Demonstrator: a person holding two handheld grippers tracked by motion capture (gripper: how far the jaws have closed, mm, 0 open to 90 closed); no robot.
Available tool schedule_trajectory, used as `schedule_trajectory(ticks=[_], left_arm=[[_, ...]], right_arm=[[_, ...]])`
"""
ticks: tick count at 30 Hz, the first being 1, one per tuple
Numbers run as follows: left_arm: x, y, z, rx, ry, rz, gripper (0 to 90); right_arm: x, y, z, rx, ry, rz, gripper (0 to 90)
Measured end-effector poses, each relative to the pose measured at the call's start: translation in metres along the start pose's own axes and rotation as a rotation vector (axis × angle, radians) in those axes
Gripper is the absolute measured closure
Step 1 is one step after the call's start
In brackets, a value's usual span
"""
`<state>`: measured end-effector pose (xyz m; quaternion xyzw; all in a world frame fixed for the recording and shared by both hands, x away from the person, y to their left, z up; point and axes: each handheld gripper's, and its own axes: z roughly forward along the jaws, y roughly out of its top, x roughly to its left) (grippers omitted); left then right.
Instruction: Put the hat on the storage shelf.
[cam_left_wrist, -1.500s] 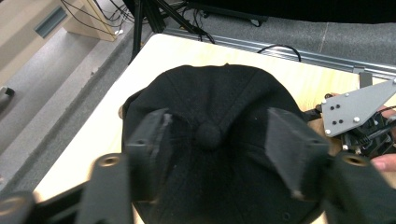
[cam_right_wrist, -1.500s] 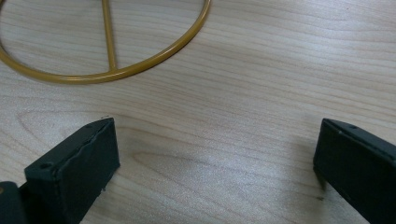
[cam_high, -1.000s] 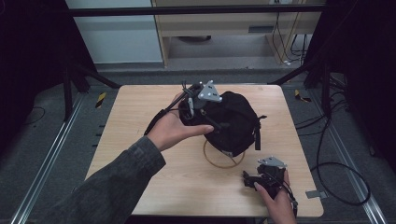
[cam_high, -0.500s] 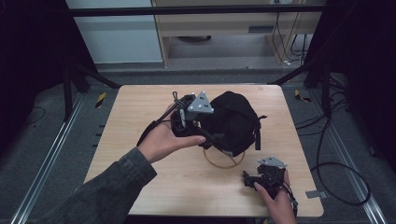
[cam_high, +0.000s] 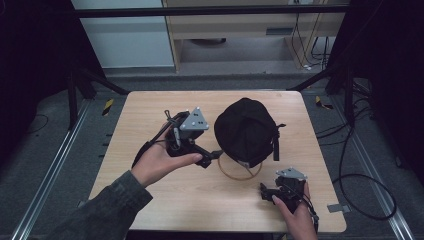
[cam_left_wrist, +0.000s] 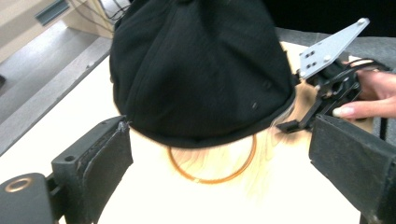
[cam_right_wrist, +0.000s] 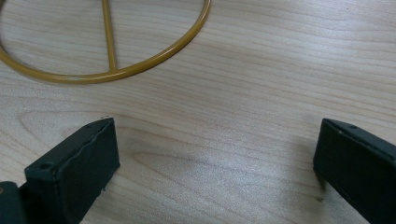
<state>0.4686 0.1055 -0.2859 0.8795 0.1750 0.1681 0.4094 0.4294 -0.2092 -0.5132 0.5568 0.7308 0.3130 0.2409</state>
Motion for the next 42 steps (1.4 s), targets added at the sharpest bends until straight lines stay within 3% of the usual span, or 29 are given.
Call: schedule_trajectory(ticks=[10,16,27,30,42], left_arm=[[0.001,-0.052,-0.010,0.024,0.062,-0.063,5.4],[0.001,-0.083,-0.008,0.035,0.064,-0.101,5.4],[0.003,-0.122,0.004,0.070,0.061,-0.125,5.0],[0.004,-0.133,0.006,0.086,0.078,-0.120,4.9],[0.012,-0.174,0.013,0.115,0.092,-0.174,4.6]], right_arm=[[0.000,0.000,0.000,-0.002,0.000,-0.002,0.3],[0.000,0.000,0.000,-0.002,0.000,-0.002,0.3],[0.000,0.000,0.000,-0.002,0.000,-0.002,0.3],[0.000,0.000,0.000,-0.001,-0.001,0.000,0.3],[0.000,0.000,0.000,-0.002,0.000,-0.001,0.3]])
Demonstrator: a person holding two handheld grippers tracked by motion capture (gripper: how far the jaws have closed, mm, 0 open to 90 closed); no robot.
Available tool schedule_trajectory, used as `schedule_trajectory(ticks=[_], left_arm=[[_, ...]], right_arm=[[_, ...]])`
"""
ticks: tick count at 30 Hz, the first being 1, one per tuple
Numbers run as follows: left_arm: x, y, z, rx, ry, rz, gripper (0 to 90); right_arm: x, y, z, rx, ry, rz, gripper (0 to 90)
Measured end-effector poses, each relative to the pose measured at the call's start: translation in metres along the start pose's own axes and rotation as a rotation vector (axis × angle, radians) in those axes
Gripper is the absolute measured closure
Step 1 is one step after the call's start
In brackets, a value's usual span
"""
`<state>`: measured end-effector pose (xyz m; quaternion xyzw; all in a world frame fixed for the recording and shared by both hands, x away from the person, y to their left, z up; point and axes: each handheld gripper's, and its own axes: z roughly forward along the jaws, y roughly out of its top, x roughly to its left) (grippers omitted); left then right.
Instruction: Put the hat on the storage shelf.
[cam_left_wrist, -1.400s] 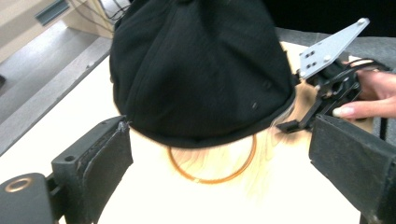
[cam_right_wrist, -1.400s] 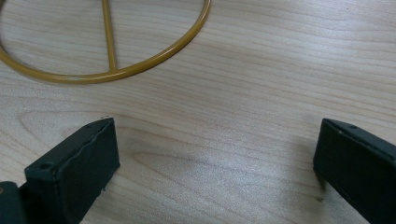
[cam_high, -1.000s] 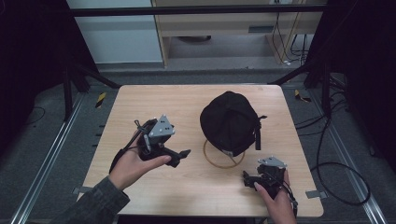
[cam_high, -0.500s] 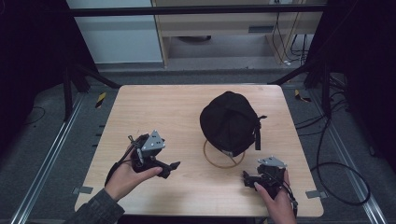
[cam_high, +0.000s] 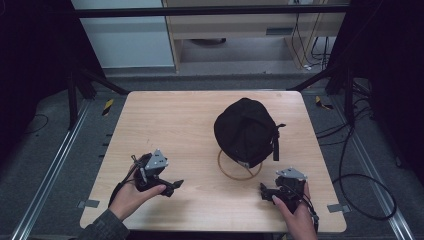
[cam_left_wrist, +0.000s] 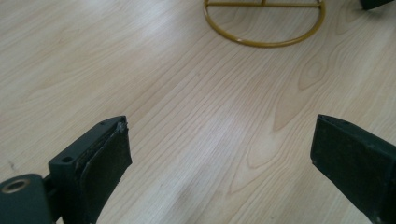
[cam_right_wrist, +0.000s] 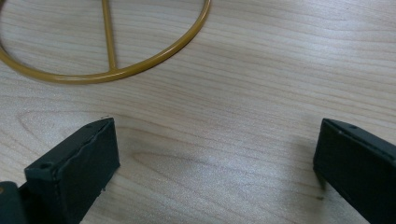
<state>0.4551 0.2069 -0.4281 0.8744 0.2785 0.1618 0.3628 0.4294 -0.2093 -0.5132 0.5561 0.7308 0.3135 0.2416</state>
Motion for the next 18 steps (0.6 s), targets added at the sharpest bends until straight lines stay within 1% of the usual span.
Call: schedule_trajectory(ticks=[2,5,6,7,8,10,12,13,14,16,17,18], left_arm=[[0.003,-0.006,0.001,0.006,0.012,-0.004,4.6],[0.011,-0.016,0.002,0.009,0.026,-0.029,4.7],[0.011,-0.016,0.002,0.009,0.026,-0.029,4.7],[0.015,-0.022,0.002,0.011,0.031,-0.044,4.7],[0.015,-0.022,0.002,0.011,0.031,-0.044,4.7],[0.020,-0.030,0.003,0.019,0.039,-0.061,4.7],[0.022,-0.034,0.004,0.021,0.040,-0.067,4.8],[0.025,-0.040,0.006,0.031,0.043,-0.076,4.8],[0.025,-0.040,0.006,0.031,0.043,-0.076,4.8],[0.029,-0.048,0.007,0.038,0.048,-0.093,4.8],[0.032,-0.054,0.008,0.050,0.055,-0.097,4.8],[0.032,-0.054,0.008,0.050,0.055,-0.097,4.8]], right_arm=[[0.000,0.000,0.000,0.000,0.000,0.000,0.3],[0.000,0.000,0.000,0.000,0.000,-0.001,0.3],[0.000,0.000,0.000,0.000,0.000,0.000,0.4],[0.000,0.000,0.000,0.000,0.000,-0.001,0.3],[0.000,0.000,0.000,0.000,0.000,0.000,0.3],[0.000,0.000,0.000,0.001,-0.001,0.002,0.3],[0.000,0.000,0.000,0.000,0.000,-0.001,0.3],[0.000,0.000,0.000,0.000,0.000,-0.001,0.4],[0.000,0.000,0.000,0.000,0.000,-0.001,0.4],[0.000,0.000,0.000,0.000,0.000,-0.001,0.4],[0.000,0.000,0.000,0.000,0.000,-0.001,0.4],[0.000,0.000,0.000,0.000,0.000,-0.001,0.4]])
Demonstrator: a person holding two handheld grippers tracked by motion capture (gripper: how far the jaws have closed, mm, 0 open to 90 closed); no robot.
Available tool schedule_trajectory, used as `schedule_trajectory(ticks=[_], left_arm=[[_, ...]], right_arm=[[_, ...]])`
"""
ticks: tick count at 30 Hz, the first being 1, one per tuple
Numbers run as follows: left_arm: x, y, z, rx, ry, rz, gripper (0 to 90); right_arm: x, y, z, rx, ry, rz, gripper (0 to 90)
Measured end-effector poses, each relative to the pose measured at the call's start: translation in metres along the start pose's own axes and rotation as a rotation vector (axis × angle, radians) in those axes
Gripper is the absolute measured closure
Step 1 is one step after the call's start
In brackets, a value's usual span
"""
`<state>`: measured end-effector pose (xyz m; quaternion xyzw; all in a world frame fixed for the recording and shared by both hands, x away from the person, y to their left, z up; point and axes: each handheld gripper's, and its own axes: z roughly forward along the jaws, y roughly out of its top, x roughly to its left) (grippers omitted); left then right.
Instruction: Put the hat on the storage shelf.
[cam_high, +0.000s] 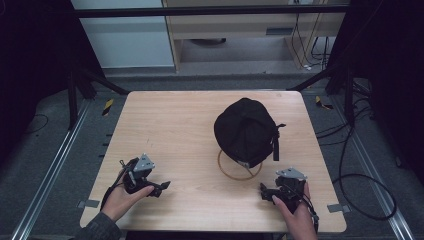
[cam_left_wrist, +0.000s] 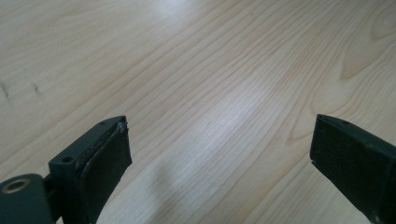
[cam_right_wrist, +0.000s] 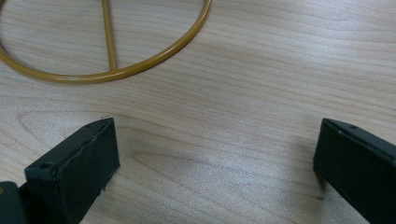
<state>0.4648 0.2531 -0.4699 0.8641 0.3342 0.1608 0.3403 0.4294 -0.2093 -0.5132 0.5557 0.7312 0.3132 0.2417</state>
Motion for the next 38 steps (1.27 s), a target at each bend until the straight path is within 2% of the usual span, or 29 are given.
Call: schedule_trajectory(ticks=[6,11,16,19,21,24,26,38], left_arm=[[0.011,-0.015,0.002,0.012,0.011,-0.043,4.5],[0.018,-0.023,0.005,0.026,0.018,-0.048,4.2],[0.027,-0.034,0.012,0.027,0.019,-0.090,3.9],[0.028,-0.037,0.014,0.013,0.028,-0.087,3.2],[0.029,-0.037,0.015,0.000,0.023,-0.104,3.2],[0.030,-0.038,0.017,-0.009,0.038,-0.083,3.0],[0.030,-0.038,0.018,-0.020,0.037,-0.084,1.6],[0.031,-0.039,0.018,-0.018,0.031,-0.076,0.7]], right_arm=[[0.000,0.000,0.000,0.000,0.000,0.001,0.4],[0.000,0.000,0.000,0.001,-0.001,0.002,0.3],[0.000,0.000,0.000,0.001,-0.001,0.001,0.4],[0.000,0.000,0.000,0.000,0.000,0.001,0.4],[0.000,0.000,0.000,0.000,0.000,0.000,0.4],[0.000,0.000,0.000,0.001,-0.001,0.001,0.4],[0.000,0.000,0.000,0.001,-0.001,0.001,0.4],[0.000,0.000,0.000,0.001,-0.001,0.000,0.4]])
